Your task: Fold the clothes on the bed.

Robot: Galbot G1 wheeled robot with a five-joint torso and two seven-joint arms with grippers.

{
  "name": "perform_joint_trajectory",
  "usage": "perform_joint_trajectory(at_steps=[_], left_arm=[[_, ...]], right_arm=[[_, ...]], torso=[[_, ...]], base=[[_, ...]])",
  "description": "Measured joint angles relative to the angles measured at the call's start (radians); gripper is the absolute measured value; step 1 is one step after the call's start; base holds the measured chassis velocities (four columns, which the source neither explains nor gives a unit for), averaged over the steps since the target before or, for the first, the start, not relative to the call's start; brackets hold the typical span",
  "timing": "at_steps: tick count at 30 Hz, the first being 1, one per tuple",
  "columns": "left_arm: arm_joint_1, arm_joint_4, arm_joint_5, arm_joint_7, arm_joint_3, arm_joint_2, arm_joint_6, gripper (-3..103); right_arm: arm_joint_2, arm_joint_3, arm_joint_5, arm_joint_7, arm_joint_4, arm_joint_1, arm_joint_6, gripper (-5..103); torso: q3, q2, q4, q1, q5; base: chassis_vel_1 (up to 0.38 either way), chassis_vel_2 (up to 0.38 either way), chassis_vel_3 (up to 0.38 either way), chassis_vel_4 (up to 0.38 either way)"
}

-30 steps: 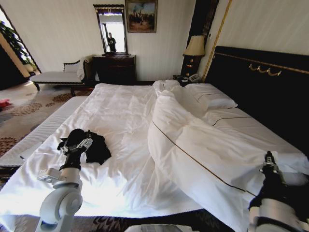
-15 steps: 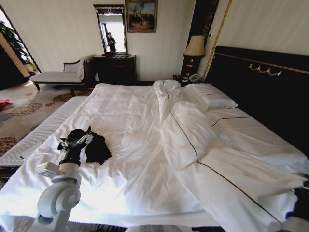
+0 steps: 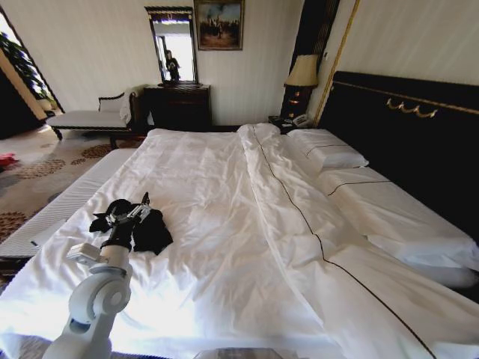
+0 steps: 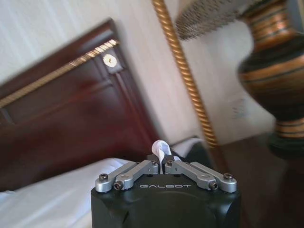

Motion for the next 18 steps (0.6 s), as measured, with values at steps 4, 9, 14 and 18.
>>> perform_joint_trajectory(at_steps=[4, 9, 14, 18], left_arm=[[-0.001, 0.003, 0.000, 0.000, 0.006, 0.005, 0.000, 100], [-0.001, 0.011, 0.005, 0.000, 0.007, 0.007, 0.001, 100], [0.009, 0.011, 0.016, 0.000, 0.001, 0.007, 0.001, 100], [0.028, -0.011, 0.023, -0.002, -0.023, 0.008, 0.006, 100]], right_arm=[[0.000, 0.007, -0.009, 0.003, -0.065, 0.017, -0.002, 1], [-0.001, 0.006, -0.015, -0.004, -0.104, 0.034, -0.015, 1], [-0.001, -0.022, -0.031, -0.018, -0.088, 0.045, -0.039, 3], [-0.001, -0.053, -0.078, 0.057, -0.043, 0.072, -0.116, 24]], torso=[[0.000, 0.000, 0.0000, 0.000, 0.0002], [0.000, 0.000, -0.0002, 0.000, -0.0001], [0.000, 0.000, -0.0006, 0.000, -0.0004], [0.000, 0.000, 0.0000, 0.000, -0.0004]], base=[[0.000, 0.000, 0.000, 0.000], [0.000, 0.000, 0.000, 0.000], [0.000, 0.000, 0.000, 0.000], [0.000, 0.000, 0.000, 0.000]])
